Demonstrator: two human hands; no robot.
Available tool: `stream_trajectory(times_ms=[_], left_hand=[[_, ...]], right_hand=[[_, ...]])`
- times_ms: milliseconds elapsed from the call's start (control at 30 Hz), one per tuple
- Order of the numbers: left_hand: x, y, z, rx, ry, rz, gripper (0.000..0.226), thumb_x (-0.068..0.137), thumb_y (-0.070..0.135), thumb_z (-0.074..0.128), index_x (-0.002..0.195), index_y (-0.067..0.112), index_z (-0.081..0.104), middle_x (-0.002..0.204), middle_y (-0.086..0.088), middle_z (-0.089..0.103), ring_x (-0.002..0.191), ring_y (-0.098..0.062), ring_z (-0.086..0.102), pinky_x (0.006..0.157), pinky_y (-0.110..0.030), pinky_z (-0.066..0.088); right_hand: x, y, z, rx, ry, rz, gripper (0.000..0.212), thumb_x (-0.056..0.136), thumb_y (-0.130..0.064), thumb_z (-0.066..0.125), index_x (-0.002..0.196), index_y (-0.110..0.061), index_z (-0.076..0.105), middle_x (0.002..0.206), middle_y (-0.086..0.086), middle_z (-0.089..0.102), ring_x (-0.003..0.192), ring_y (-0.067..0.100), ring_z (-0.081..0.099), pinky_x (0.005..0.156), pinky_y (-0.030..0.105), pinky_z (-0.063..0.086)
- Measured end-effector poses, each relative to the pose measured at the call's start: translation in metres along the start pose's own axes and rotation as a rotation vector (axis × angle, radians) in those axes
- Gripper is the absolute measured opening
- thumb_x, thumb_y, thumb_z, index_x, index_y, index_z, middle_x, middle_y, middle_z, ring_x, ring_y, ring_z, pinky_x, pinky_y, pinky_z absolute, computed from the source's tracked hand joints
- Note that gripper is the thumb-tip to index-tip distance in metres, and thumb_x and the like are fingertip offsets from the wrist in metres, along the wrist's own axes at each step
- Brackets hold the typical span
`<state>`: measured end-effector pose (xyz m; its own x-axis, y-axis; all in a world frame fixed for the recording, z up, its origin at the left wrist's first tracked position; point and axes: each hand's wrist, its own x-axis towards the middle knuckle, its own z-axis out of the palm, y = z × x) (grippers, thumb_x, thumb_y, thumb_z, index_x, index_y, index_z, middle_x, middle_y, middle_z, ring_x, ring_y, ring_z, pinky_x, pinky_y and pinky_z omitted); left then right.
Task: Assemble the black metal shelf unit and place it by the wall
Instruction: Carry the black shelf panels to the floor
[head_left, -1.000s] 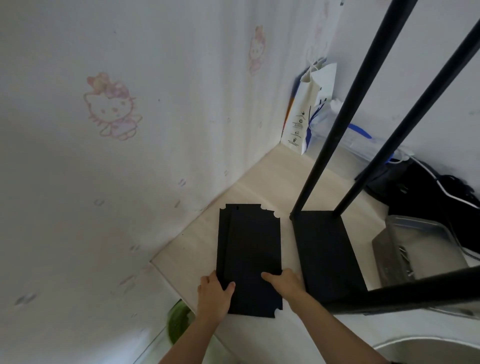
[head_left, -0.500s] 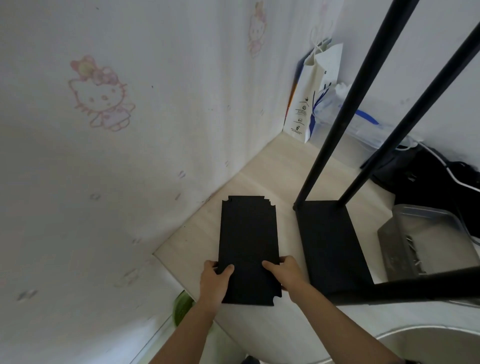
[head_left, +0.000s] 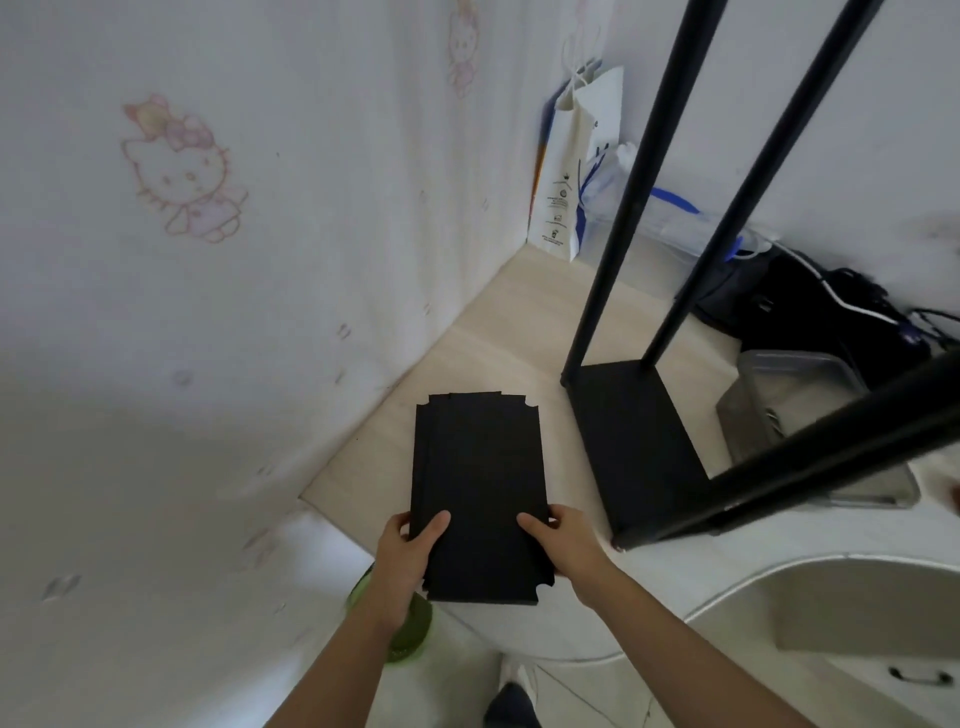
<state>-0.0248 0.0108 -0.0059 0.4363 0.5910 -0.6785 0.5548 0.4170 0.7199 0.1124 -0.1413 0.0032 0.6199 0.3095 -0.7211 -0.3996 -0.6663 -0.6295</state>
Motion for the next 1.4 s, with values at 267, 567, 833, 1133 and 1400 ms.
stream_trajectory(times_ms=[267, 567, 833, 1133, 1400], left_hand=[[-0.036, -0.026, -0.036, 0.079, -0.083, 0.096, 0.062, 0.091, 0.042, 0.07, 0.139, 0.011, 0.045, 0.115, -0.003, 0.064, 0.096, -0.02, 0.067, 0.065, -0.028, 0.059], [-0.089, -0.066, -0.058, 0.171, -0.195, 0.206, 0.06, 0.089, 0.045, 0.072, 0.137, 0.018, 0.049, 0.124, -0.001, 0.065, 0.105, -0.02, 0.066, 0.086, -0.039, 0.061], [-0.139, -0.098, -0.037, 0.265, -0.317, 0.314, 0.038, 0.09, 0.037, 0.073, 0.118, 0.027, 0.05, 0.101, 0.019, 0.059, 0.09, 0.0, 0.058, 0.069, -0.018, 0.047], [-0.197, -0.147, 0.036, 0.418, -0.499, 0.363, 0.038, 0.089, 0.032, 0.075, 0.119, 0.018, 0.055, 0.106, 0.006, 0.066, 0.092, -0.002, 0.064, 0.066, -0.012, 0.048], [-0.273, -0.213, 0.12, 0.562, -0.639, 0.365, 0.039, 0.091, 0.036, 0.072, 0.12, 0.017, 0.055, 0.107, 0.005, 0.066, 0.092, -0.004, 0.064, 0.061, -0.01, 0.048]], right_hand=[[-0.068, 0.04, 0.034, 0.086, 0.128, -0.012, 0.044, 0.093, -0.039, 0.065, 0.127, -0.014, 0.054, 0.118, 0.003, 0.063, 0.105, 0.021, 0.063, 0.094, 0.042, 0.055], [-0.148, 0.096, 0.054, 0.284, 0.246, -0.026, 0.038, 0.095, -0.028, 0.065, 0.126, -0.012, 0.051, 0.112, 0.002, 0.063, 0.097, 0.018, 0.065, 0.085, 0.038, 0.057], [-0.203, 0.16, 0.043, 0.423, 0.341, 0.026, 0.035, 0.095, -0.027, 0.065, 0.125, -0.014, 0.054, 0.116, 0.003, 0.065, 0.101, 0.022, 0.067, 0.087, 0.042, 0.059], [-0.269, 0.256, 0.0, 0.597, 0.52, 0.068, 0.031, 0.095, -0.025, 0.066, 0.122, -0.015, 0.054, 0.114, 0.001, 0.062, 0.101, 0.022, 0.065, 0.088, 0.043, 0.058], [-0.34, 0.361, -0.052, 0.693, 0.659, 0.13, 0.033, 0.095, -0.027, 0.064, 0.123, -0.013, 0.052, 0.116, 0.003, 0.06, 0.095, 0.017, 0.063, 0.073, 0.028, 0.056]])
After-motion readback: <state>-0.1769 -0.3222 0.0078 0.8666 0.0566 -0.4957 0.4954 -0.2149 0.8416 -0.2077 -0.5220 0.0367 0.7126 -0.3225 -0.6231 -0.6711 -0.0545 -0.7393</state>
